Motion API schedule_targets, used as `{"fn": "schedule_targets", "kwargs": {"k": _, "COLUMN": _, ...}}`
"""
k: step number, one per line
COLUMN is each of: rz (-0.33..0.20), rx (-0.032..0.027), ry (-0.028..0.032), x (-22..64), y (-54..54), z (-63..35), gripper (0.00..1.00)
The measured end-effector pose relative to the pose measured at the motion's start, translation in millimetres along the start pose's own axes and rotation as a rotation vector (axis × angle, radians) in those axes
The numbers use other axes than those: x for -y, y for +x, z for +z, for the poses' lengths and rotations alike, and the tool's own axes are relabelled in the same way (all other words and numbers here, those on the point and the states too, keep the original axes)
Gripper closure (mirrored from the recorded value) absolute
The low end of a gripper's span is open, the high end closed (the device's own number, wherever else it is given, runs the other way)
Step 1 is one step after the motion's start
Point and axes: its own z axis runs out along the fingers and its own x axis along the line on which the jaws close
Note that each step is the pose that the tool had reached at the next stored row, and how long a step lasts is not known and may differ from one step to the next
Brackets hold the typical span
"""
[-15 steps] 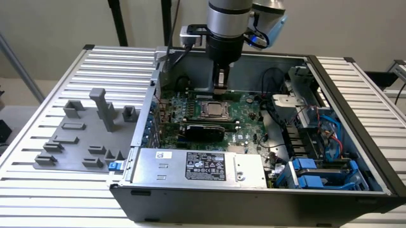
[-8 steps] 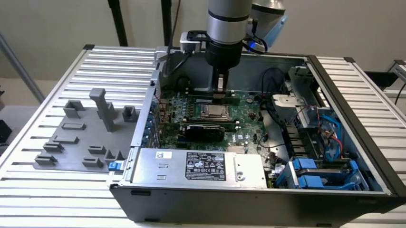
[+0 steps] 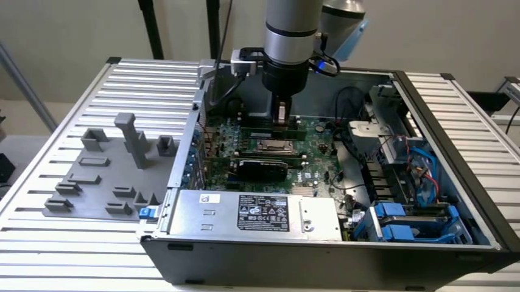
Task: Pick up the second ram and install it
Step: 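Insert the second ram into the second slot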
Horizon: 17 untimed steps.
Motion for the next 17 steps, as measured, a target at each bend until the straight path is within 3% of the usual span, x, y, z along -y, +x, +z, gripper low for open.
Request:
{"fn": "schedule_targets", "kwargs": {"k": 5, "rz": -0.003, "rx": -0.0137, "ry": 0.0008, "x": 0.0, "y": 0.0, "z": 6.6, "gripper": 0.86}}
{"fn": "schedule_targets", "kwargs": {"k": 11, "rz": -0.008, "rx": -0.022, "ry": 0.0008, "x": -0.1, "y": 0.0, "z": 14.5, "gripper": 0.86}}
{"fn": "schedule_targets", "kwargs": {"k": 14, "rz": -0.01, "rx": -0.0253, "ry": -0.0004, "x": -0.1, "y": 0.0, "z": 18.1, "gripper": 0.86}}
{"fn": "schedule_targets", "kwargs": {"k": 17, "rz": -0.012, "rx": -0.0348, "ry": -0.0048, "x": 0.4, "y": 0.0, "z": 20.1, "gripper": 0.86}}
